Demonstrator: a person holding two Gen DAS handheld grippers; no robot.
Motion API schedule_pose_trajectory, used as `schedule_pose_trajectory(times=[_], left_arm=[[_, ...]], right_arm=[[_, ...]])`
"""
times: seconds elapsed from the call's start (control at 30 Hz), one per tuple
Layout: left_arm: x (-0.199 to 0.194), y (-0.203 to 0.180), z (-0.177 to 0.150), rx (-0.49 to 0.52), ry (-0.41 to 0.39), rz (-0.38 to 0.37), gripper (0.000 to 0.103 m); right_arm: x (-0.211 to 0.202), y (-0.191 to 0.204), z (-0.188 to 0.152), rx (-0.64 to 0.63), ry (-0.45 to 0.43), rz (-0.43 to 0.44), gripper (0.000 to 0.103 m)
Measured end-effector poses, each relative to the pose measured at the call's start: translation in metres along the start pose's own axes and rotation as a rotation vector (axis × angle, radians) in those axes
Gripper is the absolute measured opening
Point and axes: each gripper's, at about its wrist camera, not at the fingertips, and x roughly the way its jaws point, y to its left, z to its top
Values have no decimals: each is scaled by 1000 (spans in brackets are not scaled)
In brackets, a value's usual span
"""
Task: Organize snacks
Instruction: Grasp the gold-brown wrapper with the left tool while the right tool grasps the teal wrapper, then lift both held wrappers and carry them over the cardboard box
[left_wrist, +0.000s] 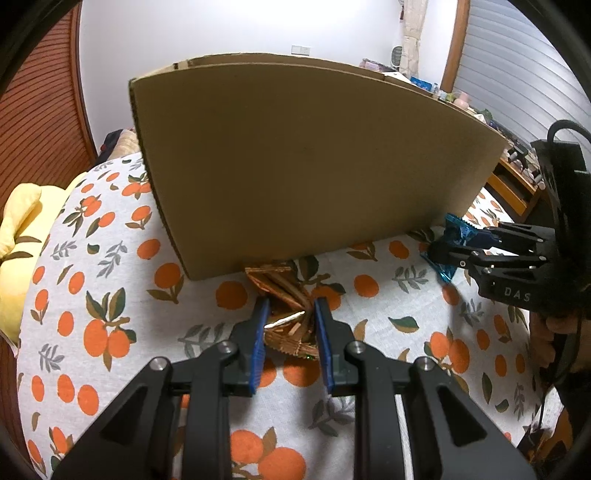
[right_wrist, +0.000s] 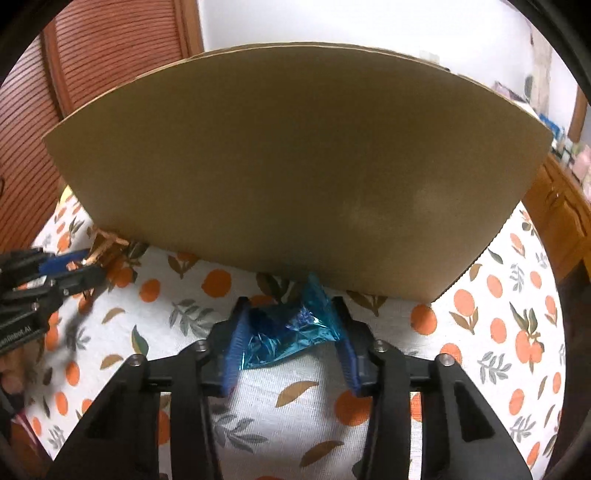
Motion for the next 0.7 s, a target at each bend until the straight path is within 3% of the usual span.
schedule_pose_trajectory(times=[0.23,0.7], left_arm=[[-9,-7,-1,-3,-21,-28,22],[-43,-31,11,35,-87,-81,22]], right_arm=[[-9,-4,-9,-5,-20,37,28],[-47,-11,-26,6,-83,86,26]])
